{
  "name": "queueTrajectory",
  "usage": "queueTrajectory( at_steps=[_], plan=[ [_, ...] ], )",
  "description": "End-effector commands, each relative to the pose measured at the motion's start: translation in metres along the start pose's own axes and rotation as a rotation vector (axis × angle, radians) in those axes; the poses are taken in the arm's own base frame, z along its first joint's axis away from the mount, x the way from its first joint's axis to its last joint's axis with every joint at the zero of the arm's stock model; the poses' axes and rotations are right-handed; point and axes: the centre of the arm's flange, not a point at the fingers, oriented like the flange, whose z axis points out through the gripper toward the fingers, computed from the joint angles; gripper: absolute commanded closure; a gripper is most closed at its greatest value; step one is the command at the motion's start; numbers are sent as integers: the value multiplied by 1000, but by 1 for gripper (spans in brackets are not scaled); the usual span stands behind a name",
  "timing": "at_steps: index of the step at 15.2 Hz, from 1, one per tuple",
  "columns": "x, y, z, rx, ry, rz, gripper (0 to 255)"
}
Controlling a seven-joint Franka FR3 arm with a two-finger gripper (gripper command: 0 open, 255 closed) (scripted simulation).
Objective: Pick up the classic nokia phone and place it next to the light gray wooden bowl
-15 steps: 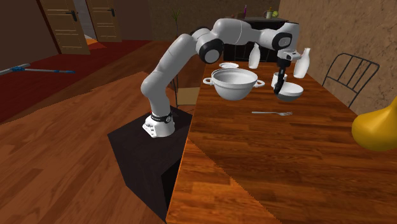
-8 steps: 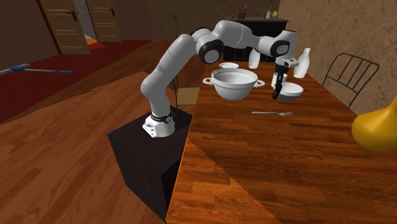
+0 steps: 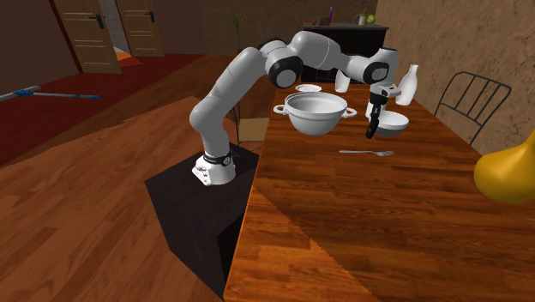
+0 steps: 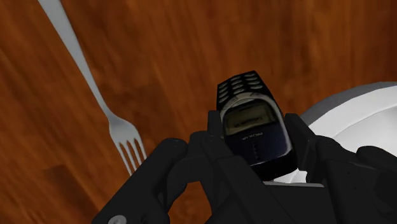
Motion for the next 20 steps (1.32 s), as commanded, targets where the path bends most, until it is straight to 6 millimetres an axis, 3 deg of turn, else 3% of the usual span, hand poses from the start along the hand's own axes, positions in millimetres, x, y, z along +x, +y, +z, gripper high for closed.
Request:
queueTrajectory(
  at_steps=[1,3,4,9,13,20],
  plan=[
    [0,0,0,0,0,0,255],
    [0,0,0,0,0,0,255],
    [0,0,0,0,0,0,0],
    [0,0,0,0,0,0,0],
    [0,0,-50,0,0,0,0],
    [0,0,-50,0,0,0,0]
  ],
)
